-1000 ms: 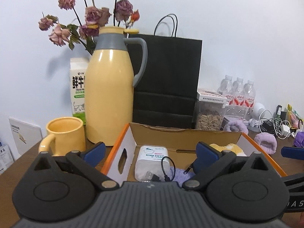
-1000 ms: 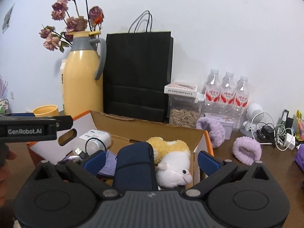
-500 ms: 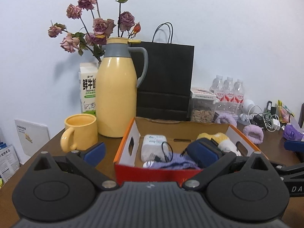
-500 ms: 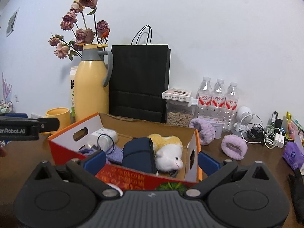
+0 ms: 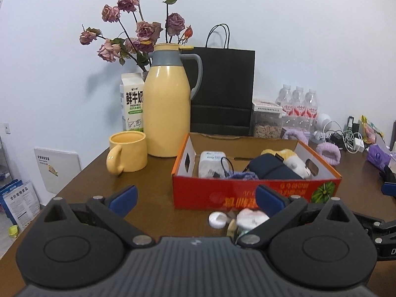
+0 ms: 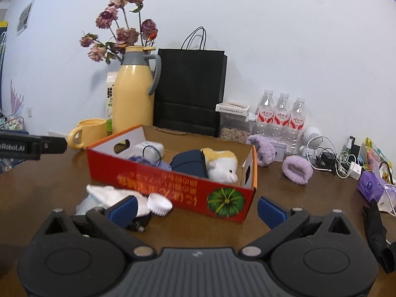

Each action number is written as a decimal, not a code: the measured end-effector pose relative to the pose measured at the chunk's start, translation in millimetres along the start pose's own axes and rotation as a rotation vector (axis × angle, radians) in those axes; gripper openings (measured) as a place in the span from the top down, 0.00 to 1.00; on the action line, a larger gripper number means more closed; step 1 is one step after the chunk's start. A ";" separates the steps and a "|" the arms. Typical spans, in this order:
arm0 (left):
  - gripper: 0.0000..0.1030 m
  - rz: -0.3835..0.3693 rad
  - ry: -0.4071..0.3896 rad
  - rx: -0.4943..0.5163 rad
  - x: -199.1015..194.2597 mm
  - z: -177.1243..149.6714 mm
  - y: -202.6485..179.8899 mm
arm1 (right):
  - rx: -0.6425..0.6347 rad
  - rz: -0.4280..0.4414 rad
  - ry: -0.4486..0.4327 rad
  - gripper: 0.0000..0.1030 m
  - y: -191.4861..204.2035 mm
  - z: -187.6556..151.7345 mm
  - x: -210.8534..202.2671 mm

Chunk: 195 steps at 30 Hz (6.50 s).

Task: Organize objects
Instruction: 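Move both tools out of the box back over the table, then grasp the small orange object on the table with the right tool, then grasp the white bottle cap with the left tool while the right tool carries the orange object toward the box, then lower the orange object and white cap into the box and open both tools, then move both tools out of the box back over the table items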

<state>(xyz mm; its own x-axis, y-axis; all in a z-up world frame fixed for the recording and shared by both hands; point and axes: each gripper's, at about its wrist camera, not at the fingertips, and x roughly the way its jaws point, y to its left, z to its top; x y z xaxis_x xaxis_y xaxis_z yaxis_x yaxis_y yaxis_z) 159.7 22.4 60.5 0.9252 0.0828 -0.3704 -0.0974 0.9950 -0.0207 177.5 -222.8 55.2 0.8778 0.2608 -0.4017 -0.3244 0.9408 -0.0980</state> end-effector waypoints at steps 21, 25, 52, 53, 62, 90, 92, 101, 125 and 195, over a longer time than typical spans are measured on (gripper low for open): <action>0.00 0.021 0.155 0.023 -31.8 -62.5 7.0 | -0.014 0.039 0.149 0.00 -2.7 -70.9 -42.0; 0.00 0.018 0.178 0.014 -32.3 -71.5 10.7 | -0.012 0.056 0.182 0.00 -0.4 -79.9 -38.3; 0.00 0.013 0.215 -0.023 -27.8 -81.2 15.3 | -0.011 0.231 0.199 0.90 51.8 -71.4 -9.9; 0.00 0.010 0.216 -0.023 -27.5 -81.0 14.5 | -0.008 0.229 0.198 0.90 50.9 -71.7 -10.7; 0.00 -0.036 0.233 -0.001 -19.0 -81.3 -12.3 | 0.038 0.193 0.135 0.90 25.0 -65.7 -25.0; 0.00 -0.169 0.301 0.144 39.1 -79.3 -144.6 | 0.113 0.122 0.052 0.90 -75.6 -60.7 -16.4; 0.09 -0.172 0.301 0.147 40.3 -79.8 -147.4 | 0.115 0.125 0.053 0.90 -76.6 -60.3 -13.8; 0.72 -0.223 0.293 0.156 34.6 -78.4 -151.2 | 0.113 0.130 0.055 0.90 -76.3 -56.5 -7.5; 0.72 -0.160 0.028 -0.013 56.8 36.3 -71.5 | 0.060 0.143 -0.049 0.90 -31.5 34.1 45.6; 0.00 -0.083 0.065 -0.038 86.2 24.7 -22.1 | 0.086 0.007 -0.027 0.00 -26.8 30.1 80.0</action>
<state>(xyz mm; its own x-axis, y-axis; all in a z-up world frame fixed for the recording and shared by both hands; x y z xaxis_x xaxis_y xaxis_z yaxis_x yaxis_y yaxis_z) 250.7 8.9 52.0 0.9052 -0.0046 -0.4250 -0.0365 0.9954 -0.0884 267.0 -220.6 53.1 0.8852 0.2724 -0.3772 -0.3004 0.9537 -0.0161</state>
